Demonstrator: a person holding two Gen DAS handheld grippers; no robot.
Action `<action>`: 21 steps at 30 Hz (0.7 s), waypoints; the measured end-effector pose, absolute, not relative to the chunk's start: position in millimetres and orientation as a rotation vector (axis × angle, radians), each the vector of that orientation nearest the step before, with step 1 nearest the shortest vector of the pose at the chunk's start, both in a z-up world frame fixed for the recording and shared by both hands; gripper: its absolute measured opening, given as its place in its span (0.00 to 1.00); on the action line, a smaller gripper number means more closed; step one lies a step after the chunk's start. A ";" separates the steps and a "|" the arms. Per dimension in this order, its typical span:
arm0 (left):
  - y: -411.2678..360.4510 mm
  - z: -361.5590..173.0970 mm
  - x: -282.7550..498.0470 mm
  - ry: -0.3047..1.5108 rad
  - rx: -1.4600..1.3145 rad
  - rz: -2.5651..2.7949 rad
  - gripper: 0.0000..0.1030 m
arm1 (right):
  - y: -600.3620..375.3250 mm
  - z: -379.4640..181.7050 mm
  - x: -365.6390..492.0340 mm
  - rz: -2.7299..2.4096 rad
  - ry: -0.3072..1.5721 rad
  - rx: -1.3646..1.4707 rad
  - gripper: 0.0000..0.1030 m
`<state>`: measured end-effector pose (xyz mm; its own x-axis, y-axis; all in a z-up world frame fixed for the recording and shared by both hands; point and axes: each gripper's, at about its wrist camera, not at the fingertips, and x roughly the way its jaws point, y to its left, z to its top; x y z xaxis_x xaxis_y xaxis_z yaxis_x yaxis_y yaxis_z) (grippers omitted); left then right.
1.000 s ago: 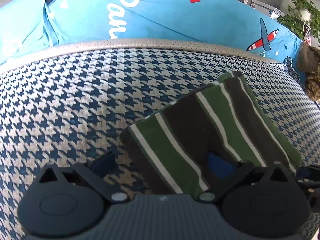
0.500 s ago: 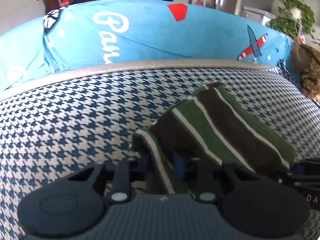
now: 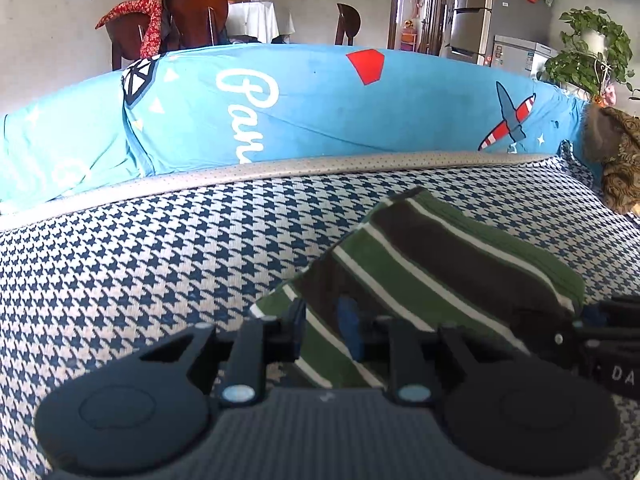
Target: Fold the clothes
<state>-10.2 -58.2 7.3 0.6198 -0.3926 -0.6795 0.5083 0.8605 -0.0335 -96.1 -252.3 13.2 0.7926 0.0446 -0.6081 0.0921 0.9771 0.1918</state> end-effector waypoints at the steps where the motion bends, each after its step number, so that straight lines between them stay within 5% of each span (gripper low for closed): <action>1: -58.5 6.7 -10.4 0.745 0.173 -0.522 0.20 | -252.1 12.7 -95.5 -0.034 0.663 0.219 0.24; 6: -63.6 4.0 -10.2 0.764 0.197 -0.533 0.25 | -254.2 8.2 -91.9 -0.077 0.703 0.245 0.25; 14: -65.6 -4.4 -5.5 0.783 0.221 -0.513 0.84 | -270.2 -1.9 -89.6 -0.157 0.810 0.330 0.40; 21: -59.7 -17.0 14.4 0.866 0.132 -0.519 1.00 | -280.9 -5.2 -92.2 -0.161 0.841 0.381 0.41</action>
